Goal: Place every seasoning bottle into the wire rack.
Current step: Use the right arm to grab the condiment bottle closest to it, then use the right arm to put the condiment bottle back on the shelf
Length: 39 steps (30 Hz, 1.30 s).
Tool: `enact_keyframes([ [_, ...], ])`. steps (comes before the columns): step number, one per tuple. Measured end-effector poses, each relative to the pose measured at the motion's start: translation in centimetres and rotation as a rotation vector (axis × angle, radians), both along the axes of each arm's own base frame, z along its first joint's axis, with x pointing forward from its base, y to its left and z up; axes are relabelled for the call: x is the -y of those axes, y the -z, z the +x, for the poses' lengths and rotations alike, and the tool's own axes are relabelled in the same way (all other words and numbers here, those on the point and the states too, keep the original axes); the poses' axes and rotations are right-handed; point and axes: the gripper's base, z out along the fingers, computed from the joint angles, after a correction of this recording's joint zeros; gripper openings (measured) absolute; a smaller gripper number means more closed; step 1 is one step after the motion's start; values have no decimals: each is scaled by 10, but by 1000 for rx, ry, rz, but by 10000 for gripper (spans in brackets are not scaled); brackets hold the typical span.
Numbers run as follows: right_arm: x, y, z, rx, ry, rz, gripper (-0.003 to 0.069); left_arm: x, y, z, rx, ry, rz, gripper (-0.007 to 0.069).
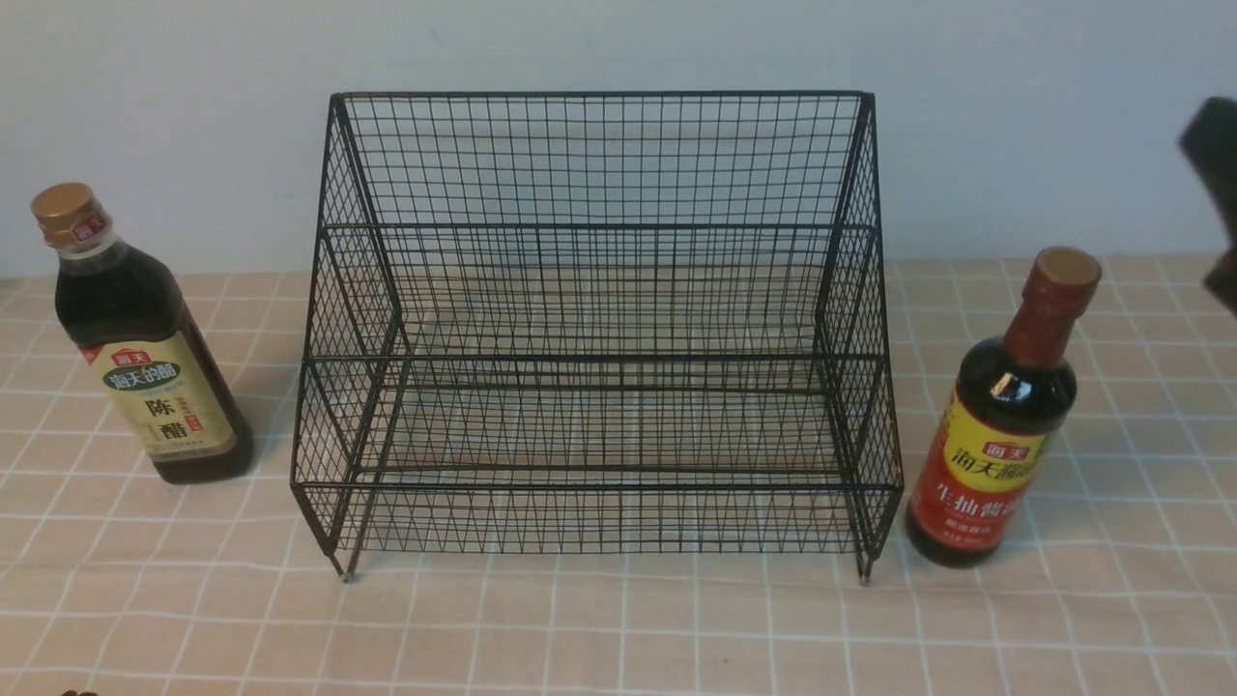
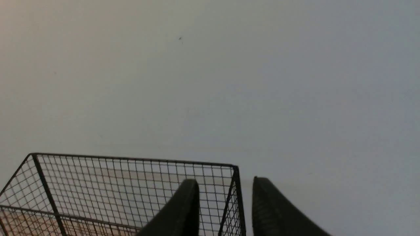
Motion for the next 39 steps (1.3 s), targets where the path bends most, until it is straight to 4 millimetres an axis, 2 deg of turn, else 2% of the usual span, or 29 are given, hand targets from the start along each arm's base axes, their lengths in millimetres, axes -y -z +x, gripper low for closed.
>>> enact_keyframes([
  [1,-3,8,10,-31,-11,-7,285,0,0,0,0,0,0,-7],
  [4,-5,20,21,-84,-15,-14,349,0,0,0,0,0,0,-7],
  [5,-6,31,31,-133,-15,-20,409,0,0,0,0,0,0,-7],
  [6,-7,34,33,-144,-16,-22,434,0,0,0,0,0,0,-7],
  [7,-7,35,34,-148,-17,-22,440,0,0,0,0,0,0,-7],
  [10,-10,49,46,-186,-33,-30,526,0,0,0,0,0,0,-7],
  [13,-12,61,54,-228,-34,-52,549,0,0,0,0,0,0,-7],
  [19,-13,83,66,-292,-39,-128,539,0,0,0,0,0,0,-7],
  [20,-14,88,68,-308,-40,-141,491,0,0,0,0,0,0,-7],
  [21,-14,89,68,-310,-40,-143,483,0,0,0,0,0,0,-7],
  [23,-14,89,69,-309,-42,-148,335,0,0,0,0,0,0,-7],
  [24,-14,88,68,-296,-49,-176,262,0,0,0,0,0,0,-7],
  [28,-12,83,66,-295,-33,-190,268,0,0,0,0,0,0,-7],
  [30,-10,73,63,-286,-16,-200,268,0,0,0,0,0,0,-7],
  [33,-7,41,59,-212,20,-226,268,0,0,0,0,0,0,-7],
  [34,-6,38,59,-205,22,-226,268,0,0,0,0,0,0,-7],
  [36,-5,0,51,-84,39,-234,268,0,0,0,0,0,0,-7],
  [38,-5,-12,49,-44,40,-236,268,0,0,0,0,0,0,-7],
  [39,-5,-29,45,17,37,-227,268,0,0,0,0,0,0,-7],
])
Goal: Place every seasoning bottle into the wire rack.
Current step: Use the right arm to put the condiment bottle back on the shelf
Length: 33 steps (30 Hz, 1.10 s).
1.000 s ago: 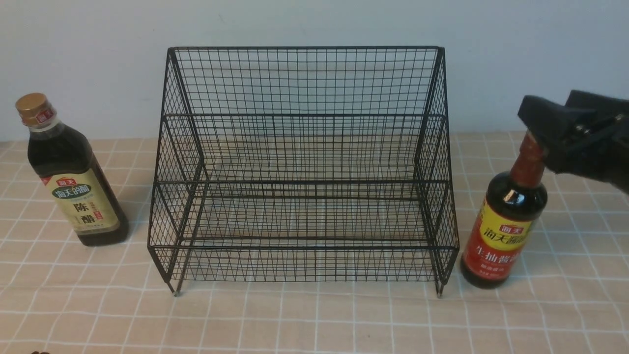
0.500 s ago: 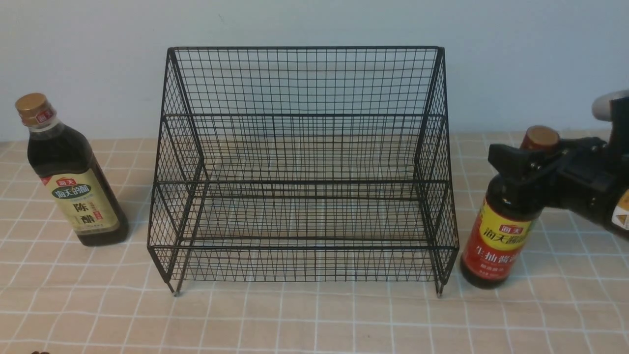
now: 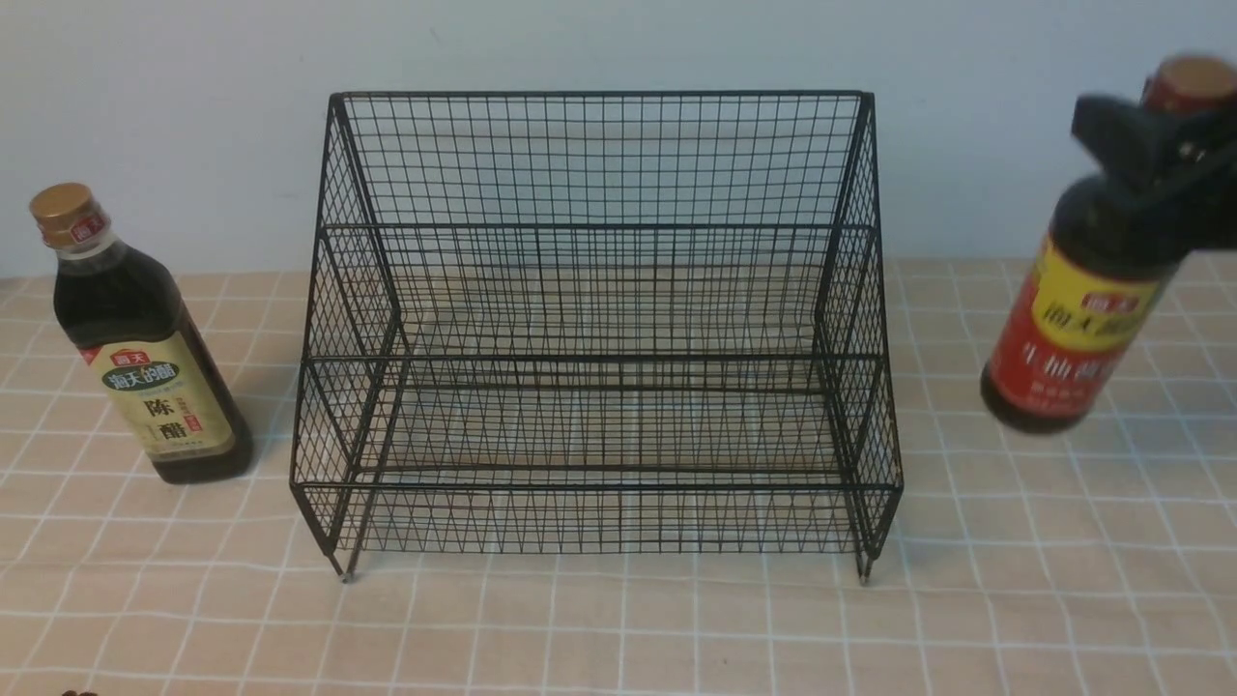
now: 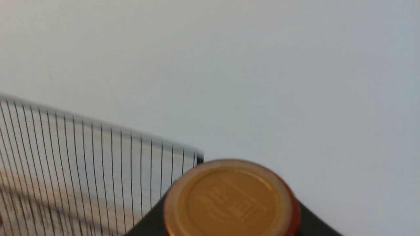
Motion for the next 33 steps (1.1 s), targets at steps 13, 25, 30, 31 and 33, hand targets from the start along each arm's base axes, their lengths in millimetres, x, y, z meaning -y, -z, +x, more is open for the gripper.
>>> enact_keyframes([
  [13,-20,-59,-6,223,-252,112,268,0,0,0,0,0,0,-7],
  [25,-69,-29,12,94,-489,115,268,0,0,0,0,0,0,-7],
  [30,-85,-11,21,25,-491,78,268,0,0,0,0,0,0,-7],
  [31,-87,-8,23,10,-487,73,268,0,0,0,0,0,0,-7],
  [33,-89,-2,27,-11,-479,63,268,0,0,0,0,0,0,-7],
])
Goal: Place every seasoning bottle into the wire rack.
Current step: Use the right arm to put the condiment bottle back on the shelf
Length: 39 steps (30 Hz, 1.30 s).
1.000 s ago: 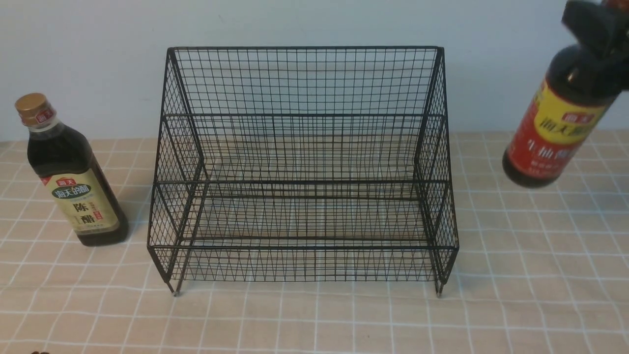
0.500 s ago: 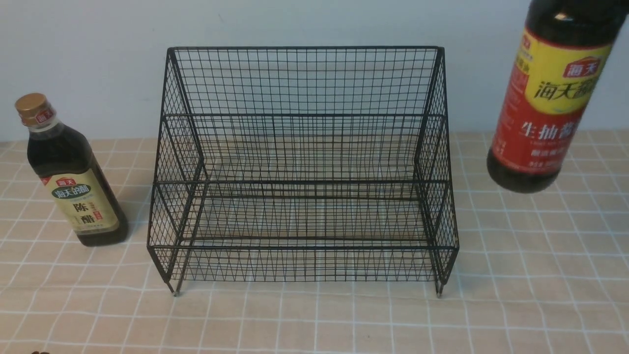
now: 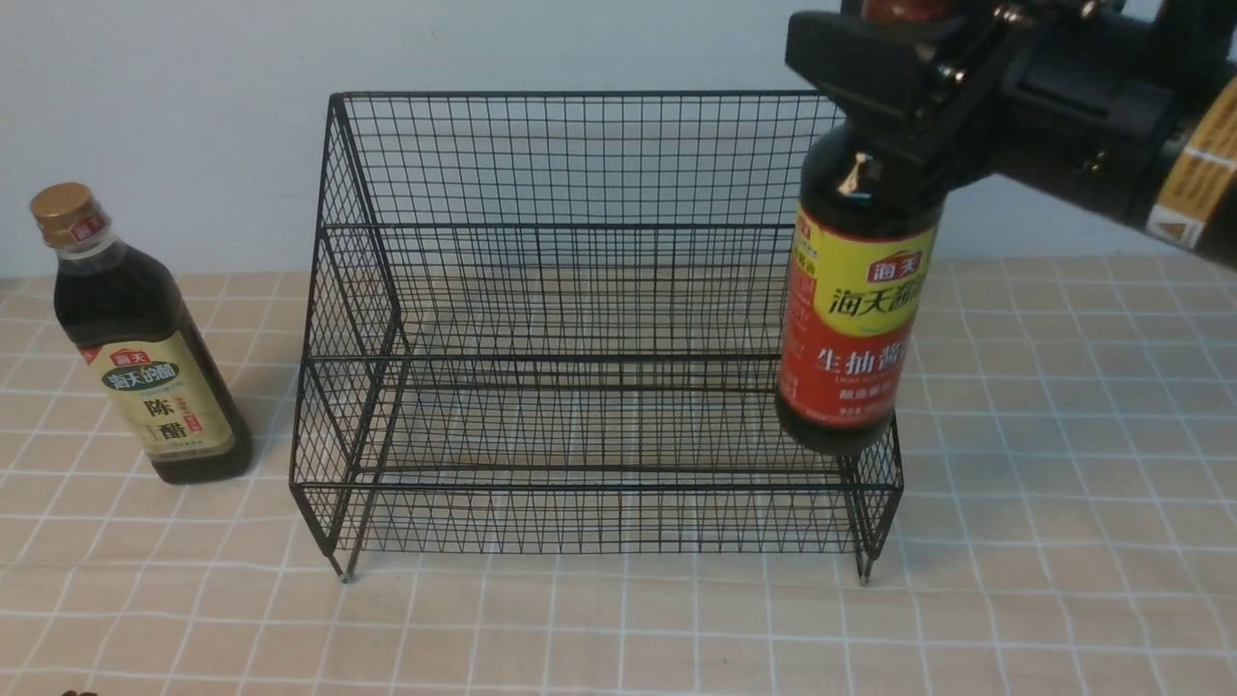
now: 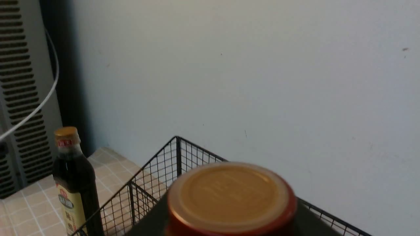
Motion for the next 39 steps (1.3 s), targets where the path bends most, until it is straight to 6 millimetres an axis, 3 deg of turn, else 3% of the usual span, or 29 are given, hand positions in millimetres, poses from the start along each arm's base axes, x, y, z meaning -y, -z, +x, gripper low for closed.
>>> enact_keyframes([
  [9,-4,26,18,-96,50,-55,268,0,0,0,0,0,0,-7],
  [27,-5,48,13,-271,11,-229,268,0,0,0,0,0,0,-7],
  [39,-6,59,21,-376,37,-214,272,0,0,0,0,0,0,-7],
])
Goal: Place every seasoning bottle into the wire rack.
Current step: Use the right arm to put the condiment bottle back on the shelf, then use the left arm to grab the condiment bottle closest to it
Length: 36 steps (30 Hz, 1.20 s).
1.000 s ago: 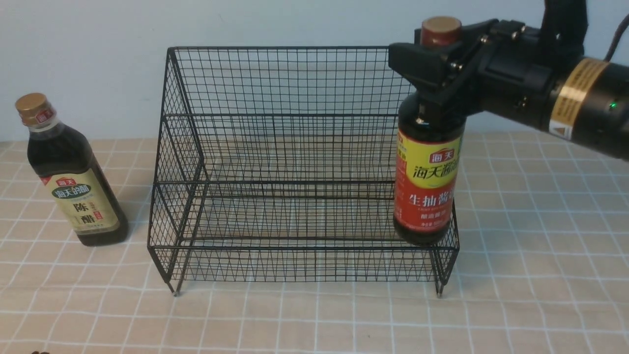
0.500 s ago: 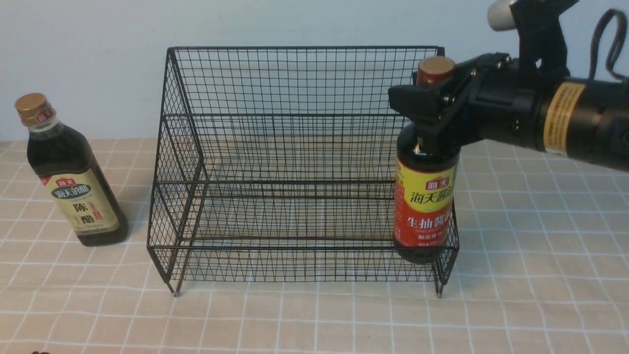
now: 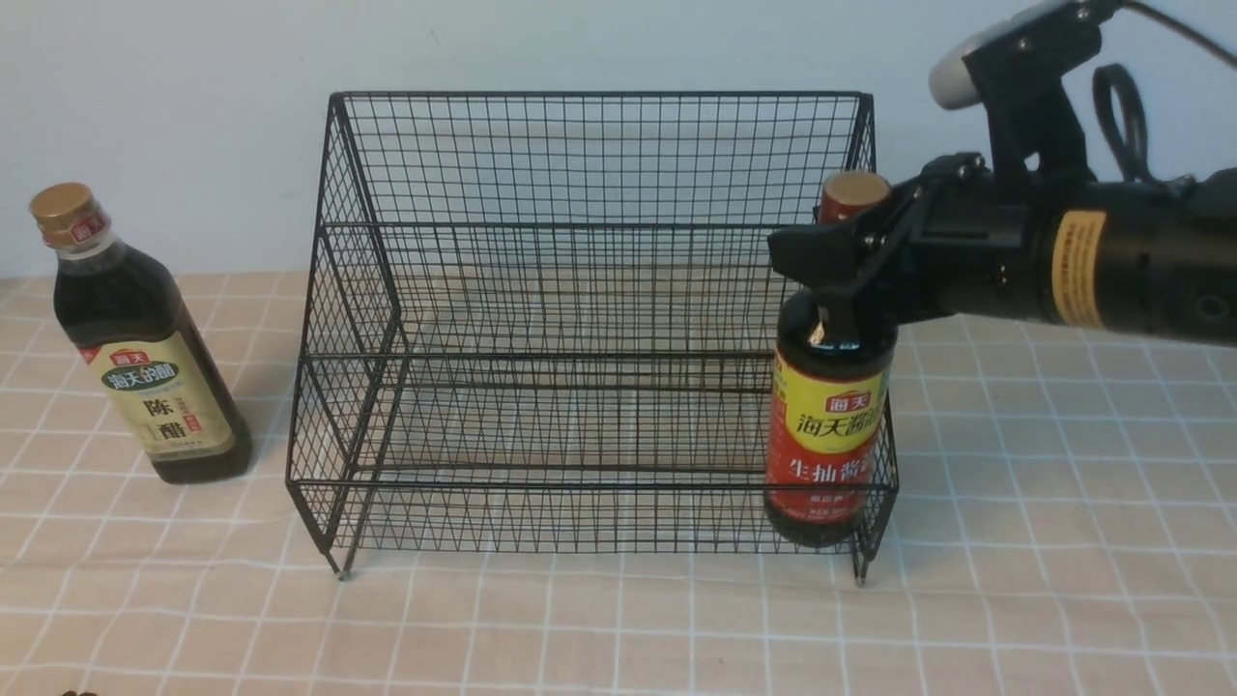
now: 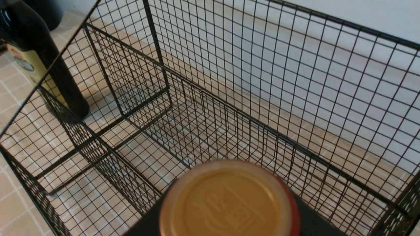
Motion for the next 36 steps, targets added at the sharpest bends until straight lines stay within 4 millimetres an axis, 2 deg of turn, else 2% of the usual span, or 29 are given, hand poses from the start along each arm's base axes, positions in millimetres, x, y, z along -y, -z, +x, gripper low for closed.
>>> enact_keyframes([
  [7,0,0,1,-3,7,3,280,0,0,0,0,0,0,-7],
  [13,0,-3,-1,-35,31,50,386,0,0,0,0,0,0,-7],
  [17,4,-17,-9,9,38,68,422,0,0,0,0,0,0,-7],
  [21,15,-54,-34,122,39,115,424,0,0,0,0,0,0,-7],
  [22,15,-54,-34,122,39,115,424,0,0,0,0,0,0,-7],
  [23,17,-62,-41,148,38,127,418,0,0,0,0,0,0,-7],
  [24,21,-74,-52,189,37,144,402,0,0,0,0,0,0,-7],
  [25,22,-77,-54,199,36,148,396,0,0,0,0,0,0,-7],
  [27,29,-94,-71,279,26,151,337,0,0,0,0,0,0,-7],
  [28,29,-95,-72,286,26,149,325,0,0,0,0,0,0,-7],
  [29,34,-104,-82,362,22,119,269,0,0,0,0,0,0,-7],
  [30,35,-106,-83,399,21,88,245,0,0,0,0,0,0,-7],
  [31,40,-112,-88,480,40,34,187,0,0,0,0,0,0,-7],
  [32,41,-113,-89,503,41,12,178,0,0,0,0,0,0,-7],
  [34,56,-125,-95,691,132,-166,60,0,0,0,0,0,0,-7],
  [36,67,-132,-98,782,222,-283,15,0,0,0,0,0,0,-7],
])
